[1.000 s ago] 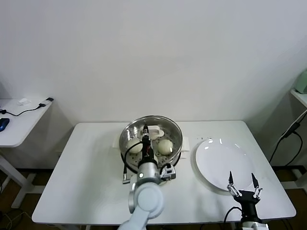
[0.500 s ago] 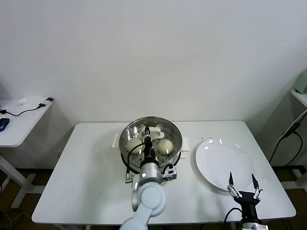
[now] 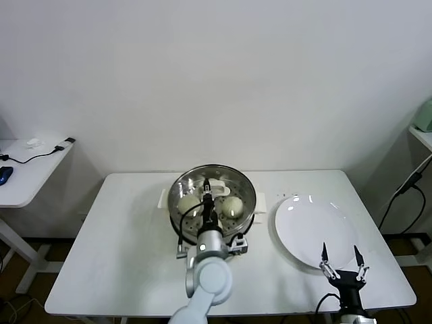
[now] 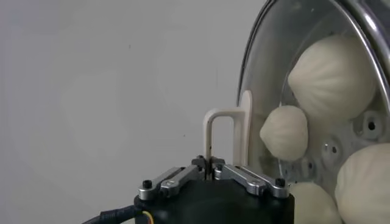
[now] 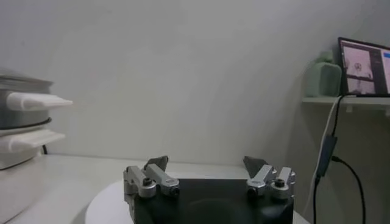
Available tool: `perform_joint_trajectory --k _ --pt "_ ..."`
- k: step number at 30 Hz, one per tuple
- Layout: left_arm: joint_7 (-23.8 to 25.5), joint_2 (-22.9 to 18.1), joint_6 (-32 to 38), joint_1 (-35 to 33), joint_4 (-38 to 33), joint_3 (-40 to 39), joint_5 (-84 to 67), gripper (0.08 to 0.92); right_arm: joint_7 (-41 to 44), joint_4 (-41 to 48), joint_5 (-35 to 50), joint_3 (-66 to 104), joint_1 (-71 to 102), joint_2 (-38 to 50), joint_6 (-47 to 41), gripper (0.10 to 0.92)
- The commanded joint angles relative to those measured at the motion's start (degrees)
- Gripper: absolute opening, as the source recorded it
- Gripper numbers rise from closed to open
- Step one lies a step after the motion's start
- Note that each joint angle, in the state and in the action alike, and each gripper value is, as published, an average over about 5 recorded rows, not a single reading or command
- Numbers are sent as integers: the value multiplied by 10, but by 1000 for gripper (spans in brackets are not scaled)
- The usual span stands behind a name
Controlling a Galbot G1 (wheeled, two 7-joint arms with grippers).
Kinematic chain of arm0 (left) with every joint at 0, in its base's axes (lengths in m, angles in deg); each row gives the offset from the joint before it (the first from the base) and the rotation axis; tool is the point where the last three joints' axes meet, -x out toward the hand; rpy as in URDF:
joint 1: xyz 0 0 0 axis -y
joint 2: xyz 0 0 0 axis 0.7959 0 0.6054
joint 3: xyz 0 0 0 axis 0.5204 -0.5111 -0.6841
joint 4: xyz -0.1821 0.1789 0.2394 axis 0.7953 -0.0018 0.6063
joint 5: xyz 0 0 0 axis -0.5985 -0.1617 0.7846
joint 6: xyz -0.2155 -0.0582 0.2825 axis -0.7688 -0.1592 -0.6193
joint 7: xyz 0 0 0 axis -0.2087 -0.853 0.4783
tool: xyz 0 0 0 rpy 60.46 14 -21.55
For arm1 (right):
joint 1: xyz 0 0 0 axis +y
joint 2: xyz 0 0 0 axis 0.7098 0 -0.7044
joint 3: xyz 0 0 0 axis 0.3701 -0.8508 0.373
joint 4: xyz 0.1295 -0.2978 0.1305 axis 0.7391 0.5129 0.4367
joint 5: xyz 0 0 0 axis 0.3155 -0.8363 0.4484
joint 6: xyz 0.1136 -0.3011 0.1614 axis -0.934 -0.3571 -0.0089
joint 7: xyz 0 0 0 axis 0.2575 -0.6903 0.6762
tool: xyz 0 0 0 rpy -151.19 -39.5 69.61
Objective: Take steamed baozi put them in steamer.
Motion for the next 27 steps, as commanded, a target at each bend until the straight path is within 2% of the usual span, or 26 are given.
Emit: perform_joint_trajectory --k 1,6,17,23,27 --pt "-2 -28 6 -1 -1 -2 -5 141 3 -1 -3 0 0 -1 1 823" --pt "0 -23 9 0 -8 -3 -14 242 4 -2 -4 -1 -1 -1 -1 823" --pt "14 26 18 -19 -74 -8 -48 562 12 -3 -3 -1 -5 -1 -10 823" --pt "-39 72 34 -45 -137 -2 -150 736 13 2 -5 -5 -8 -3 -13 823" --pt "-94 110 97 -68 -176 25 -256 808 17 3 -7 -8 -10 -3 -17 823"
